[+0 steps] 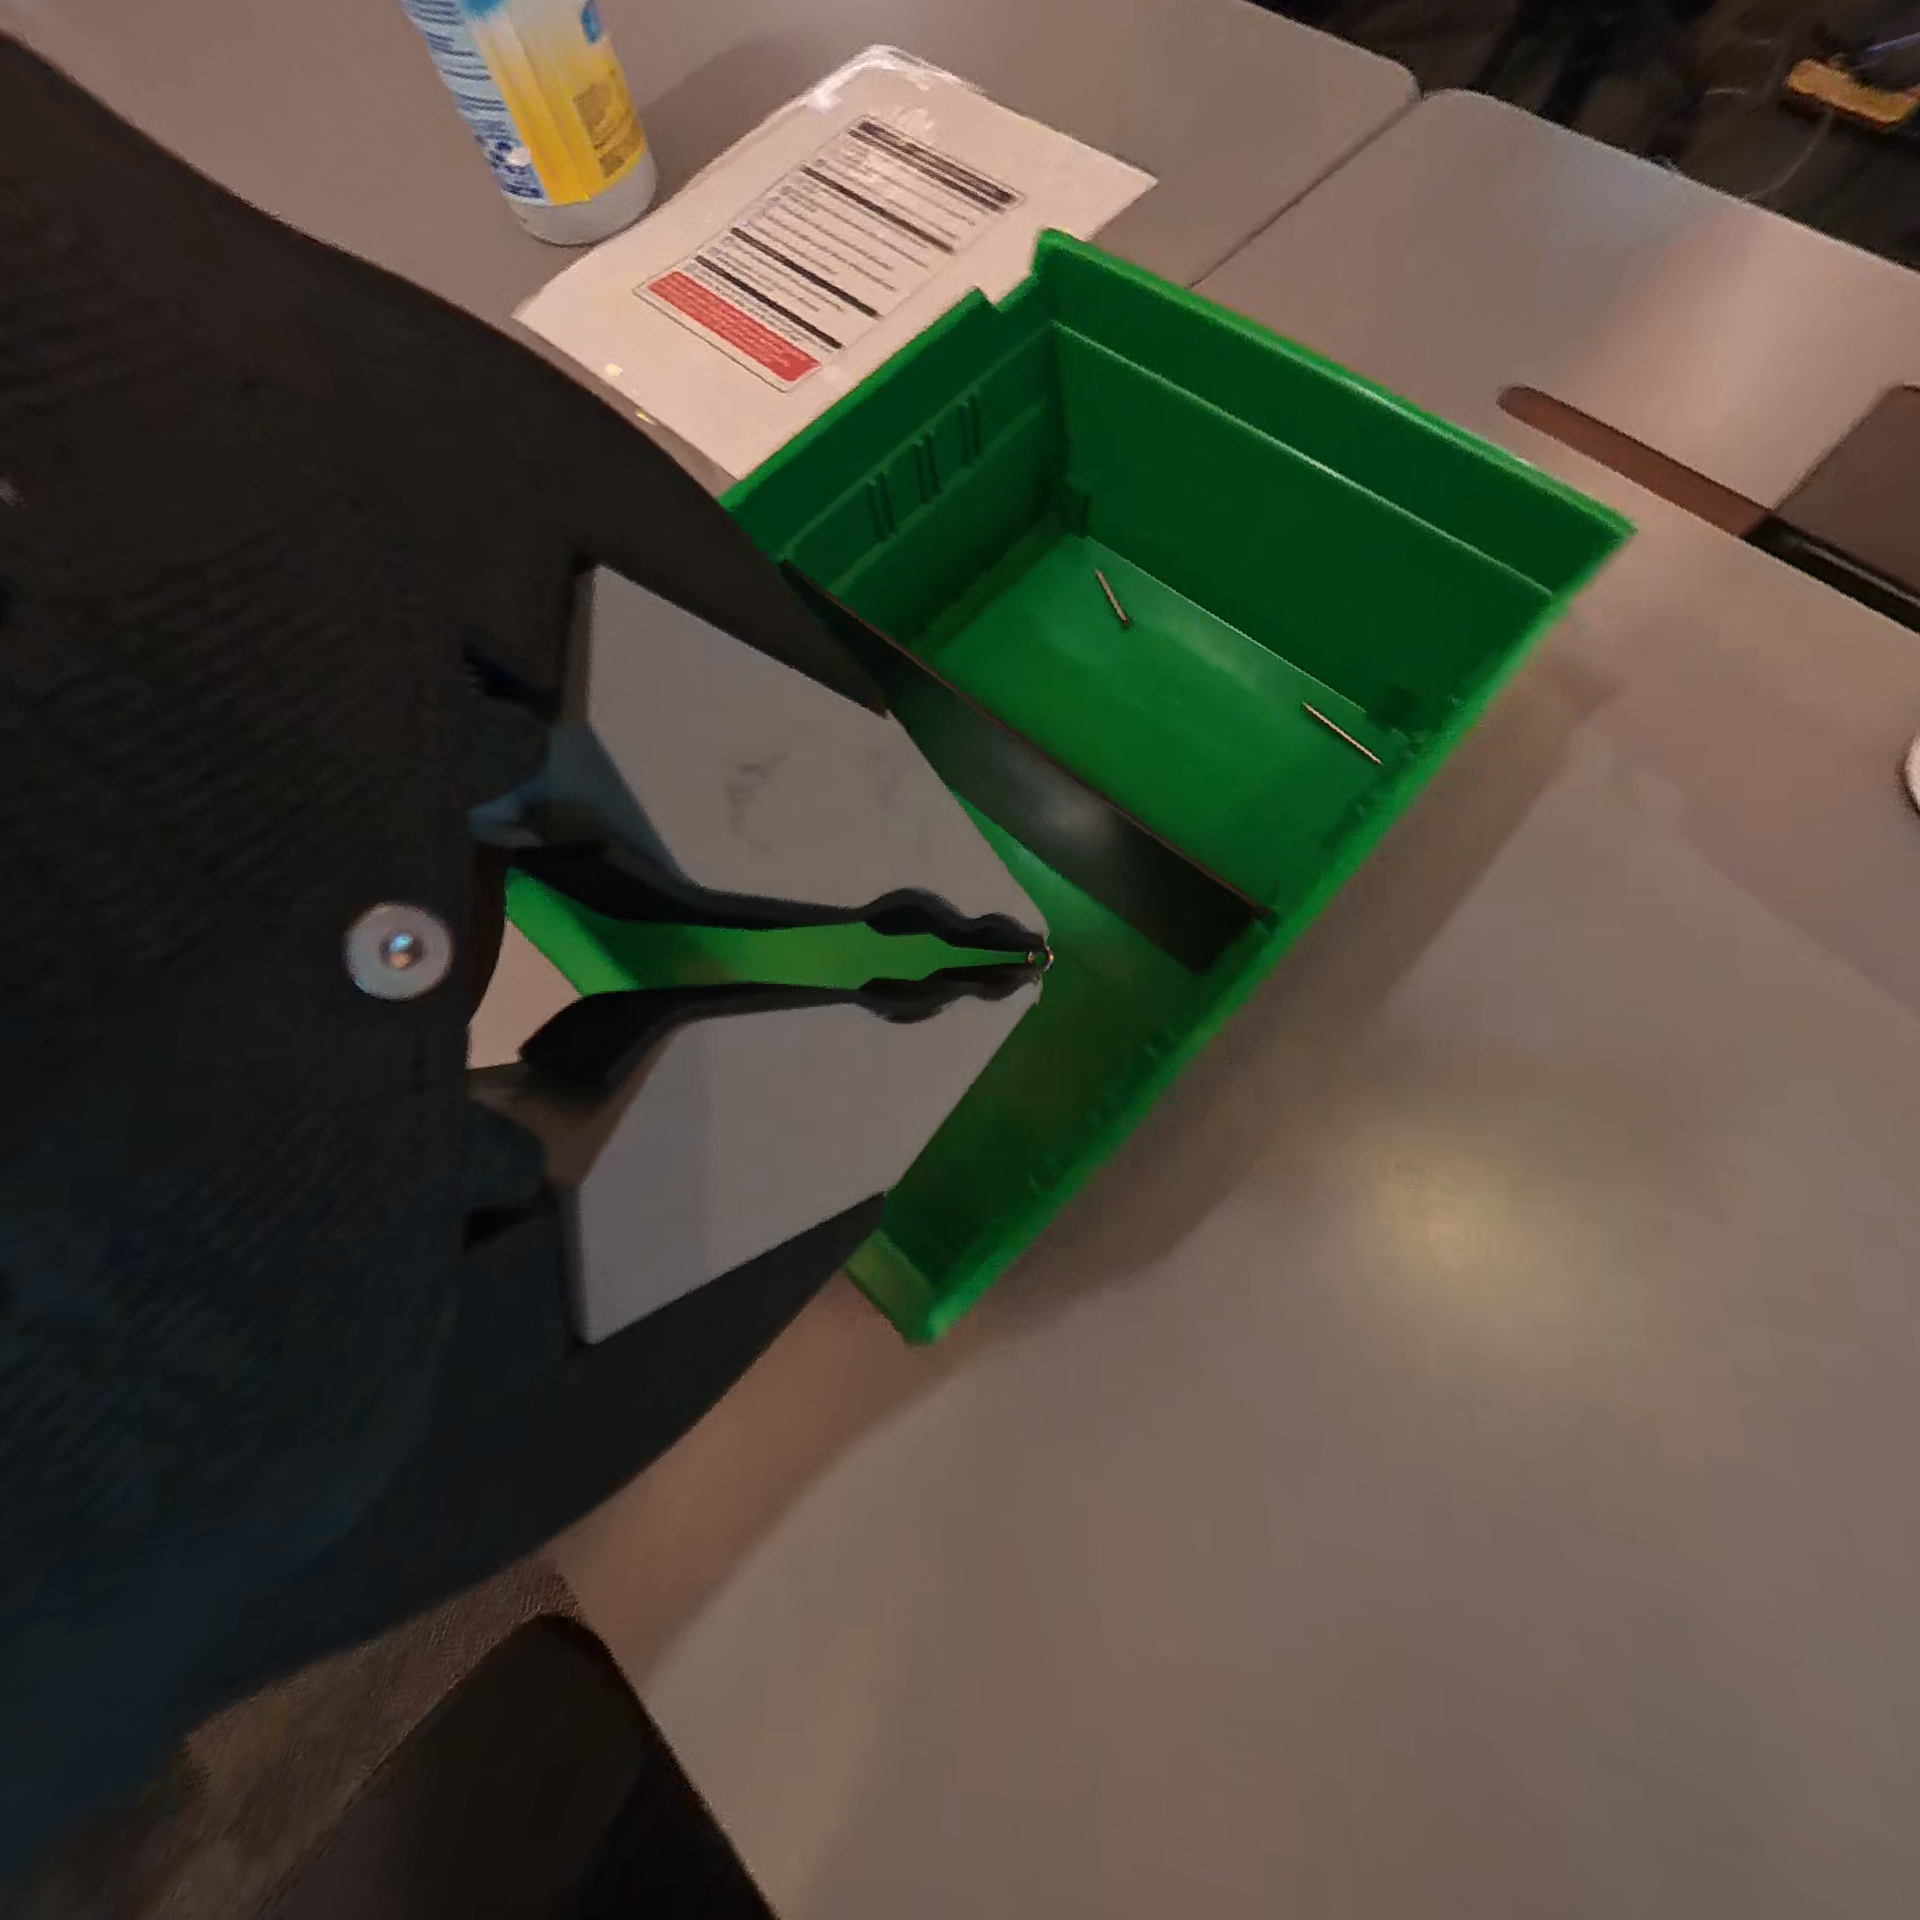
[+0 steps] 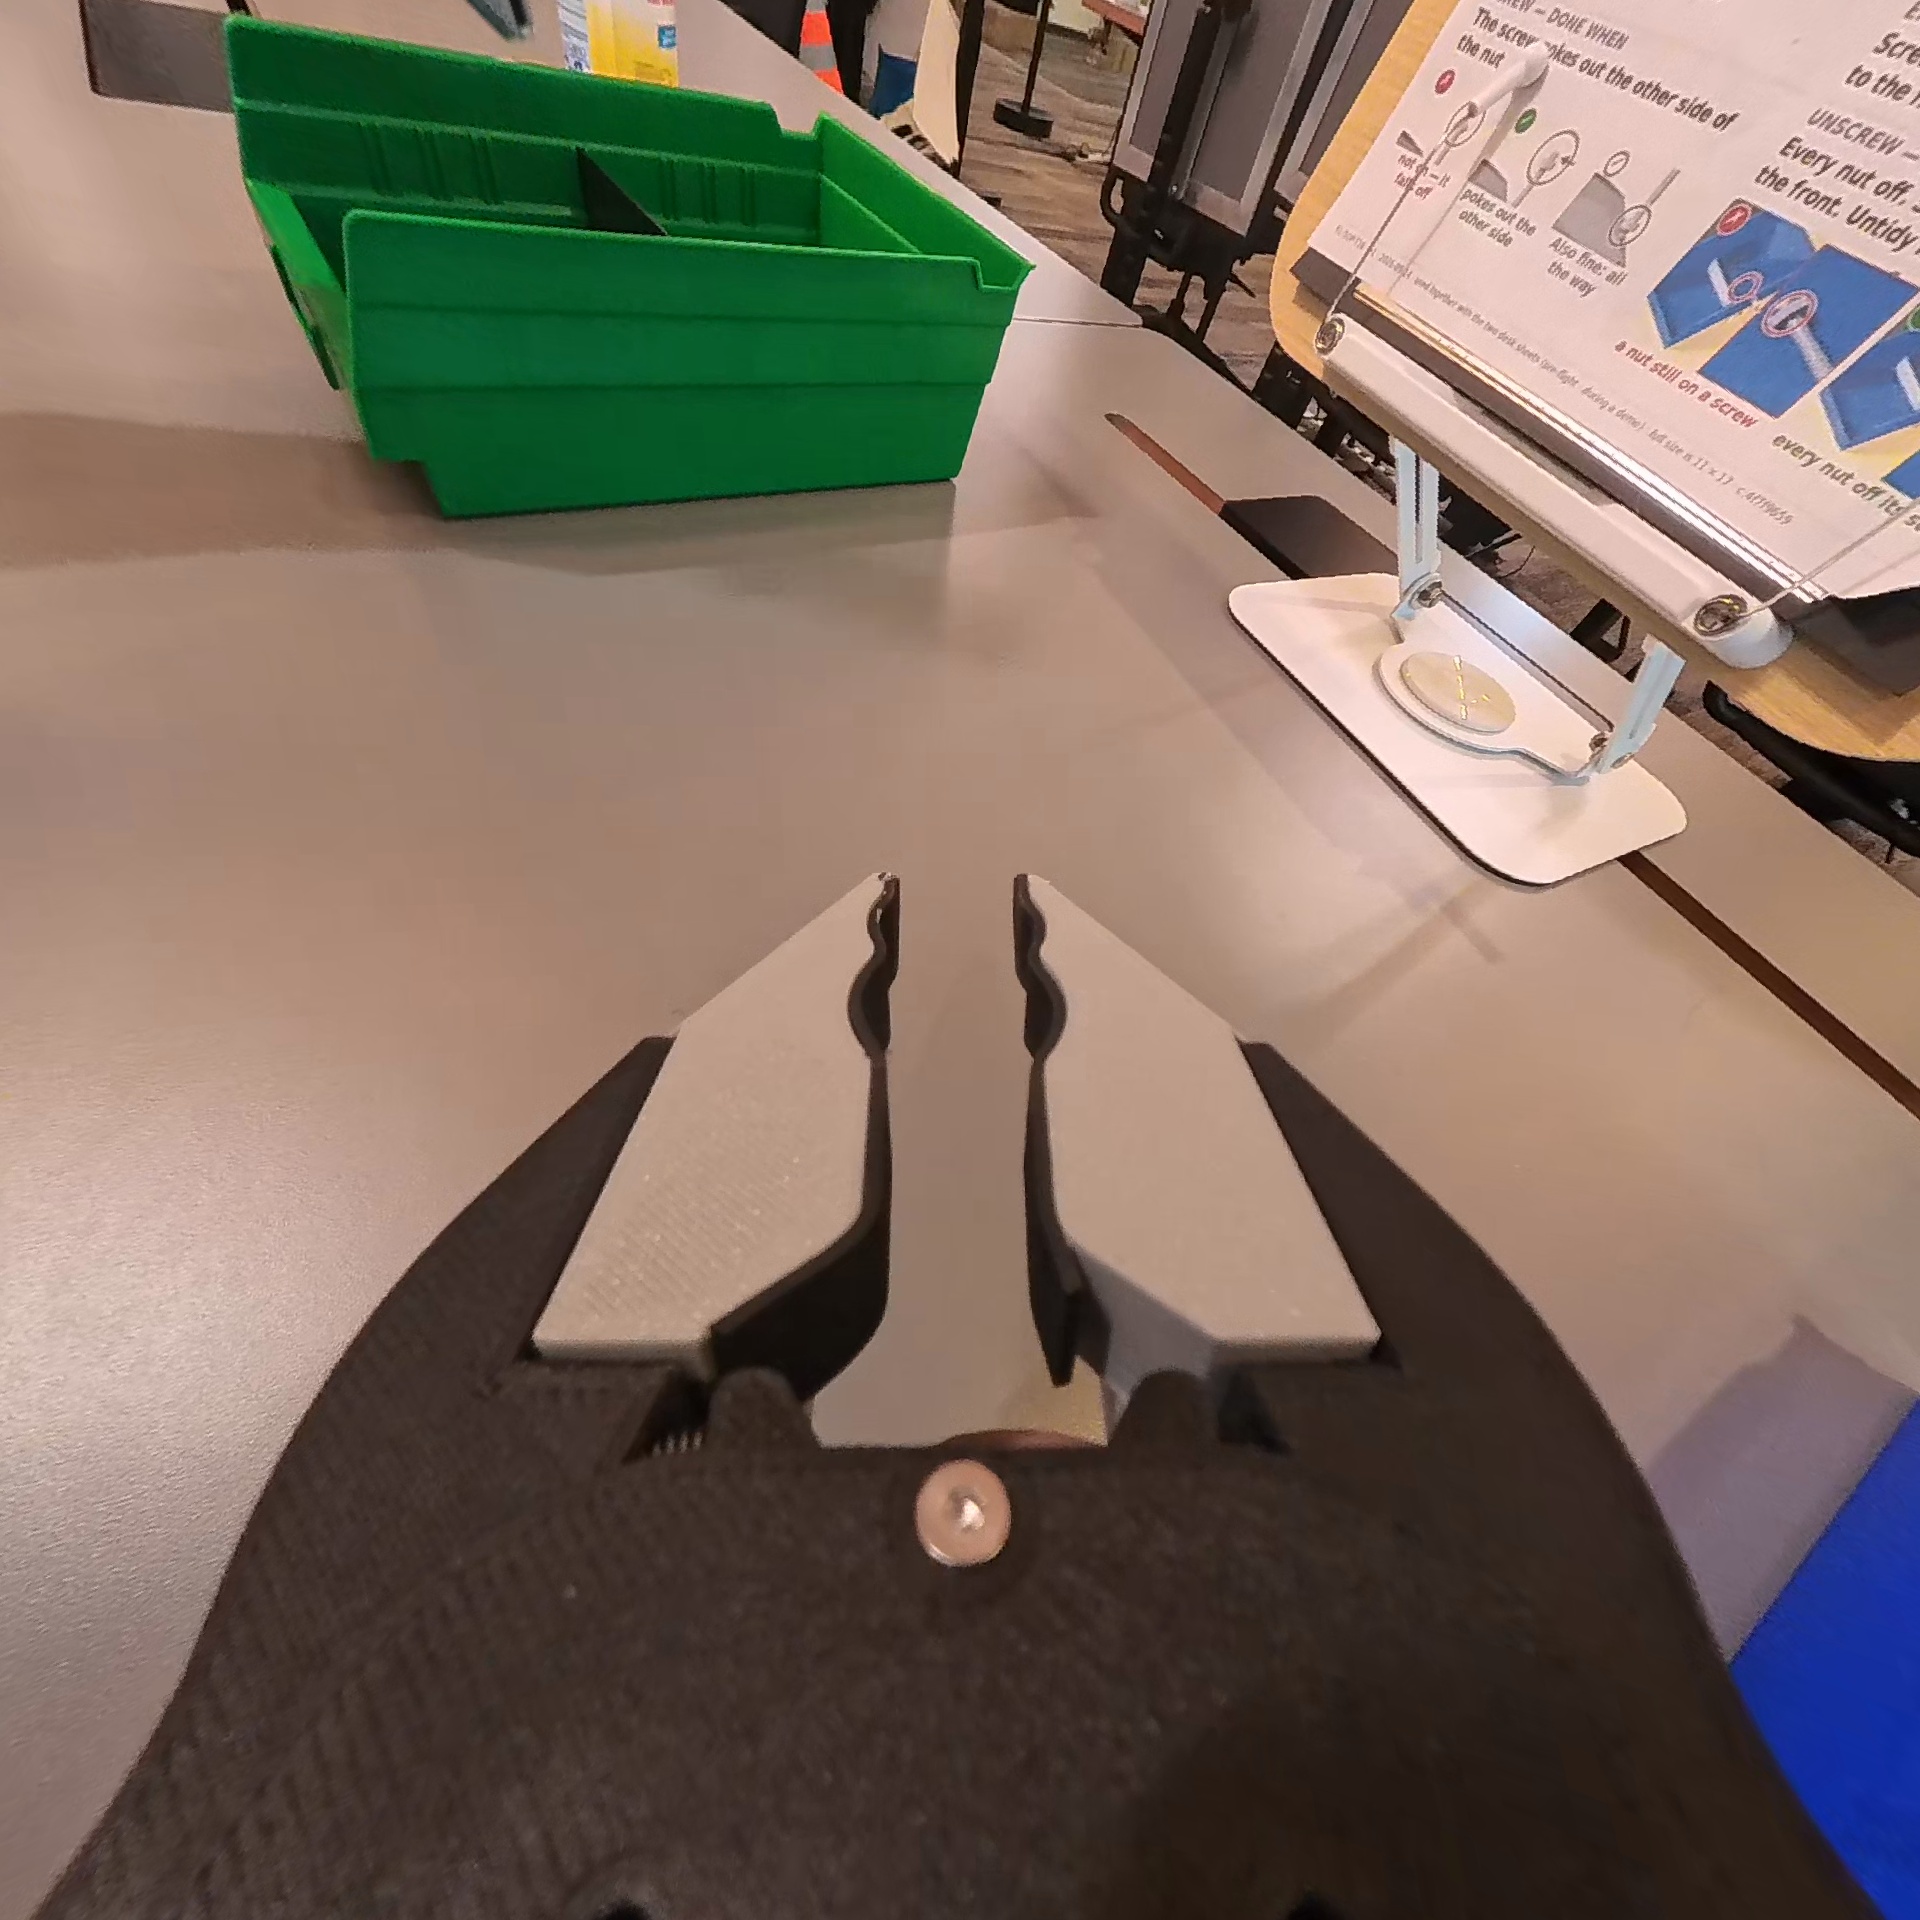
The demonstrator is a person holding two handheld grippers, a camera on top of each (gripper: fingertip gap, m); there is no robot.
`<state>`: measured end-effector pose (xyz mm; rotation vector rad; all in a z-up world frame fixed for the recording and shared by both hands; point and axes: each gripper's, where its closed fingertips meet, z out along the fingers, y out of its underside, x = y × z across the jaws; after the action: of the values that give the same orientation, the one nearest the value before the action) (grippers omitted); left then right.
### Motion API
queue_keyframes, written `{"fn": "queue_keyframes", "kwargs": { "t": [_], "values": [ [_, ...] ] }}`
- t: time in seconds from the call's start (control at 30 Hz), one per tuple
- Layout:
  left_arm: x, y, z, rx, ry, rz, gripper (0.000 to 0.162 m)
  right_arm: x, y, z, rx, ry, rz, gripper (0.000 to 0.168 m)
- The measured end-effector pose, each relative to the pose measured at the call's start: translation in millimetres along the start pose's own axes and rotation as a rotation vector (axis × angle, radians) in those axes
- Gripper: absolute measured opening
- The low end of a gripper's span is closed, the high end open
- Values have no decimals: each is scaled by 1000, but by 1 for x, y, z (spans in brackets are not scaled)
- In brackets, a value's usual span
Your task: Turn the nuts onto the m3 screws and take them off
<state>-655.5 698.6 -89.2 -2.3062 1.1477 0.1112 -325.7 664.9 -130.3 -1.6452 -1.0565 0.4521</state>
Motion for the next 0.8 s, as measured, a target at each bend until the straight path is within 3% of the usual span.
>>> {"fn": "queue_keyframes", "kwargs": {
  "t": [0.2,0.43,0.63,0.8],
  "values": [
    [63,-52,13,100,169,95,1,-1,-1,0,7,-8,12,18],
    [163,-108,68,98,375,287,1,4,1,0,4,5,19,18],
    [228,-115,112,34,497,396,1,7,3,0,0,12,23,18],
    [245,-108,134,-20,512,444,0,7,4,1,-8,11,22,18]
  ]
}}
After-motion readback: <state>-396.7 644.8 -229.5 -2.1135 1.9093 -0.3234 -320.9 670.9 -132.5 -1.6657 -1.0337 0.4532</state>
